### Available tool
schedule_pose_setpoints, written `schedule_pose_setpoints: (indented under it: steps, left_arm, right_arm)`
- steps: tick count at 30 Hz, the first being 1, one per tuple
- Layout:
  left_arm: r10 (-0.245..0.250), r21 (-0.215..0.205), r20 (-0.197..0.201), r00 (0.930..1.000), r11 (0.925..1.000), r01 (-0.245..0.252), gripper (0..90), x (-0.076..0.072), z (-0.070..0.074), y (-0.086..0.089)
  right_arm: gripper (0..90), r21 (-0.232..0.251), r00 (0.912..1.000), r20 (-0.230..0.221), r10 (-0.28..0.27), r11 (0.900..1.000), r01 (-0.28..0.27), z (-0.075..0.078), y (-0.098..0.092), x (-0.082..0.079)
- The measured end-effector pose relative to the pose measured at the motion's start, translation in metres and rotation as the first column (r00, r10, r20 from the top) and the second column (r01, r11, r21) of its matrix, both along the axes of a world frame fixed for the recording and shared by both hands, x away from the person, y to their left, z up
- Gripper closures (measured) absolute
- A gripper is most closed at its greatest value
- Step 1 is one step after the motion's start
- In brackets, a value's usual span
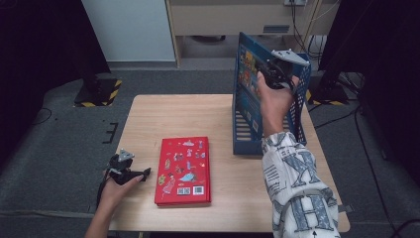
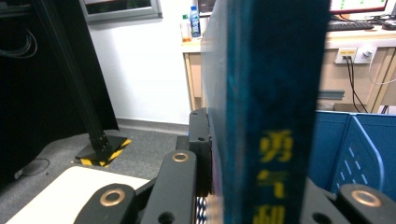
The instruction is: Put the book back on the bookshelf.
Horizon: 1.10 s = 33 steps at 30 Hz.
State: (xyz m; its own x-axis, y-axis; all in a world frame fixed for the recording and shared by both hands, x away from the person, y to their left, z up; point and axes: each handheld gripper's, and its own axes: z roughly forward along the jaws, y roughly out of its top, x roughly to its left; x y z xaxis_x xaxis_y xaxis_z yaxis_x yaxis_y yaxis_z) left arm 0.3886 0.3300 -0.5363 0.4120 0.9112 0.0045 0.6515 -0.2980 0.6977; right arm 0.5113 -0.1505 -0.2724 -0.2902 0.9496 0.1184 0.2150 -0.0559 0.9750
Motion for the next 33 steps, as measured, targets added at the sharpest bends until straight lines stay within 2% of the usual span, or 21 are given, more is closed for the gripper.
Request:
schedule_pose_setpoints:
  steps: [8,14,23,33]
  left_arm:
    - [-0.002,0.000,0.002,1.0000,1.0000,0.002,0.0,0.000,0.000,0.000]
    - [0.001,-0.003,0.000,1.0000,1.0000,-0.001,0.0,0.000,0.000,0.000]
    - [0.001,-0.003,0.000,1.0000,1.0000,-0.001,0.0,0.000,0.000,0.000]
    - [0.004,-0.005,-0.001,1.0000,1.0000,-0.004,0.0,0.000,0.000,-0.001]
  right_arm:
    - [81.8,0.004,0.9994,0.032,-0.014,1.000,0.013,-0.011,0.001,0.000]
    - [81.8,0.004,0.9994,0.032,-0.017,1.000,0.017,-0.019,0.003,0.002]
    - [81.8,0.015,0.9990,0.041,-0.019,1.000,0.019,-0.020,0.002,0.003]
    - [81.8,-0.003,0.9980,0.058,-0.024,1.000,0.024,-0.026,0.006,0.002]
